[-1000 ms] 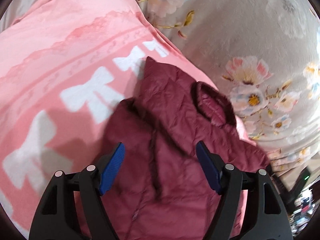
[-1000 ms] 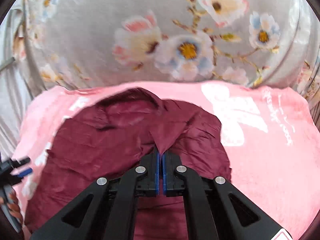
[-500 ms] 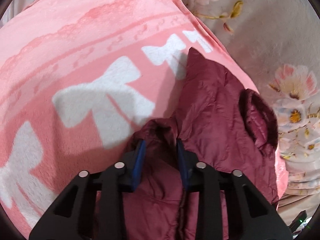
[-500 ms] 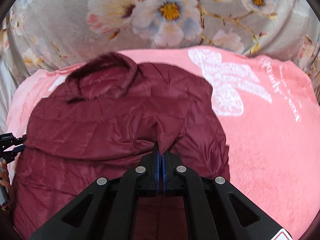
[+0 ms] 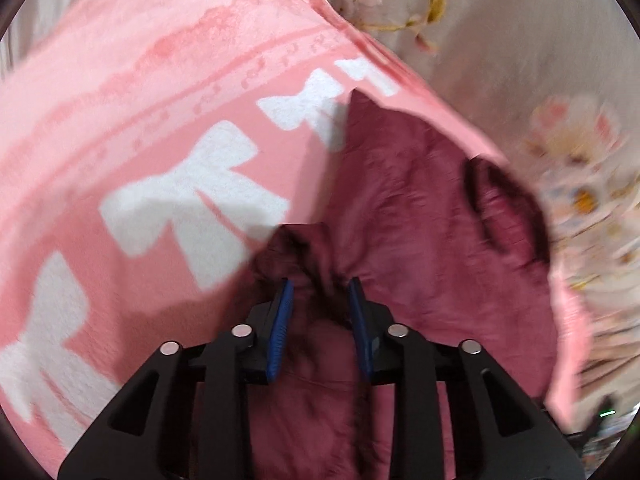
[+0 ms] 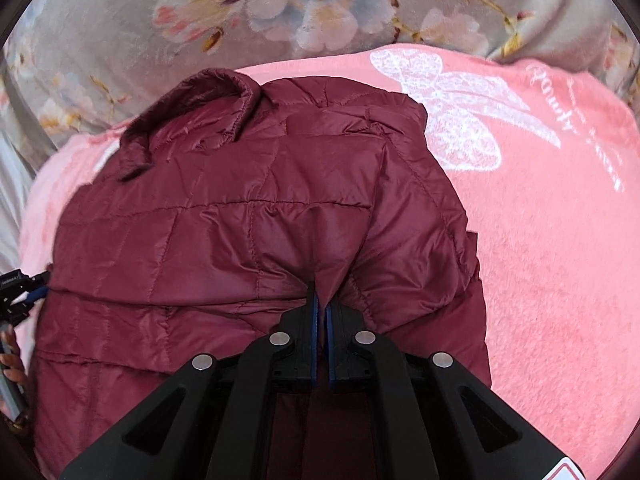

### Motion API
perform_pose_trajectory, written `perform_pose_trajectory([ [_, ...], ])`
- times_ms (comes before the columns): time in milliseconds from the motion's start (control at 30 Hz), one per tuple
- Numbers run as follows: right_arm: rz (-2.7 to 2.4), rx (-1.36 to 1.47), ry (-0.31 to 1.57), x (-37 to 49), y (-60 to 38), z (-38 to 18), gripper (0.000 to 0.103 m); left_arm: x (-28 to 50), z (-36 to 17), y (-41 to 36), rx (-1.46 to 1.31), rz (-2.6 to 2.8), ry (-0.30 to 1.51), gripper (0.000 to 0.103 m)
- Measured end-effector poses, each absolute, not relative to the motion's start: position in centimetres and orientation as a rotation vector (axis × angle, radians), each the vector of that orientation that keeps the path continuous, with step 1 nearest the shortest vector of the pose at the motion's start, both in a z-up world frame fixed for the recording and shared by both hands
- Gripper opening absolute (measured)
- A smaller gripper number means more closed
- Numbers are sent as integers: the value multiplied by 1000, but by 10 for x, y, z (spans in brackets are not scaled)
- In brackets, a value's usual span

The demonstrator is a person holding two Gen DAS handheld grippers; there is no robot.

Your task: Fold large clothes

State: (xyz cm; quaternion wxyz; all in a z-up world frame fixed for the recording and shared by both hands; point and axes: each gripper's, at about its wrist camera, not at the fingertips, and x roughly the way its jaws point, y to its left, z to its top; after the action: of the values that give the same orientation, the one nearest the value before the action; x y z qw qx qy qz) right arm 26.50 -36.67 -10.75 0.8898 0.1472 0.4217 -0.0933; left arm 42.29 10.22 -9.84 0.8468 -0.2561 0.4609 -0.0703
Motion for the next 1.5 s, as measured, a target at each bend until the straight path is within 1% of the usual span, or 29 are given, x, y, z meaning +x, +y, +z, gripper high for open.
perform_pose_trajectory([
  [33, -187, 327, 871, 264, -369, -108, 4, 425, -98, 106, -583, -162, 976, 41],
  [67, -186, 336, 865, 263, -369, -107, 4, 430, -99, 108, -627, -179, 980, 42],
  [200, -173, 338, 846, 261, -363, -104, 4, 447, -114, 111, -744, -188, 1021, 41],
  [267, -160, 333, 846, 261, -359, -103, 11, 450, -120, 113, -800, -193, 1020, 41],
  [300, -159, 332, 843, 263, -358, -102, 11, 451, -119, 113, -799, -193, 1018, 36],
  [333, -157, 333, 846, 264, -358, -102, 11, 452, -118, 112, -789, -191, 1012, 23],
  [367, -158, 327, 854, 268, -357, -102, 5, 452, -117, 112, -776, -186, 1012, 15],
  [400, -165, 316, 858, 270, -357, -102, 2, 453, -113, 112, -755, -180, 1011, 4],
  [433, -173, 306, 842, 269, -357, -97, 2, 451, -110, 114, -748, -177, 1004, 2],
  [533, -170, 320, 749, 253, -359, -72, 0, 435, -90, 127, -717, -180, 934, 2],
  [567, -172, 306, 744, 249, -358, -70, 0, 429, -90, 127, -695, -192, 934, 2],
  [700, -198, 254, 915, 256, -357, -115, 0, 428, -120, 110, -555, -134, 1009, 1],
  [733, -204, 243, 906, 255, -355, -118, 0, 426, -124, 107, -538, -125, 1001, 0],
  [833, -220, 181, 920, 258, -347, -117, 1, 425, -121, 97, -455, -94, 972, 1],
  [867, -221, 167, 922, 259, -345, -115, 3, 425, -117, 91, -408, -81, 972, 1],
  [1000, -221, 151, 874, 242, -346, -89, 7, 411, -93, 91, -323, -83, 945, 7],
  [1033, -217, 160, 851, 235, -348, -78, 8, 406, -85, 92, -299, -78, 929, 13],
  [1100, -209, 175, 813, 225, -353, -60, 8, 395, -64, 91, -232, -62, 876, 20],
  [1200, -184, 182, 779, 227, -348, -43, 8, 394, -36, 77, -175, -70, 807, 22],
  [1267, -141, 209, 769, 243, -339, -35, 8, 406, -27, 58, -181, -110, 804, 29],
  [1300, -132, 216, 764, 249, -336, -34, 8, 412, -27, 48, -181, -128, 813, 34],
  [1400, -115, 183, 777, 273, -319, -39, 8, 431, -44, 8, -154, -176, 891, 34],
  [1500, -97, 168, 833, 290, -307, -60, 8, 438, -74, -18, -110, -178, 952, 34],
])
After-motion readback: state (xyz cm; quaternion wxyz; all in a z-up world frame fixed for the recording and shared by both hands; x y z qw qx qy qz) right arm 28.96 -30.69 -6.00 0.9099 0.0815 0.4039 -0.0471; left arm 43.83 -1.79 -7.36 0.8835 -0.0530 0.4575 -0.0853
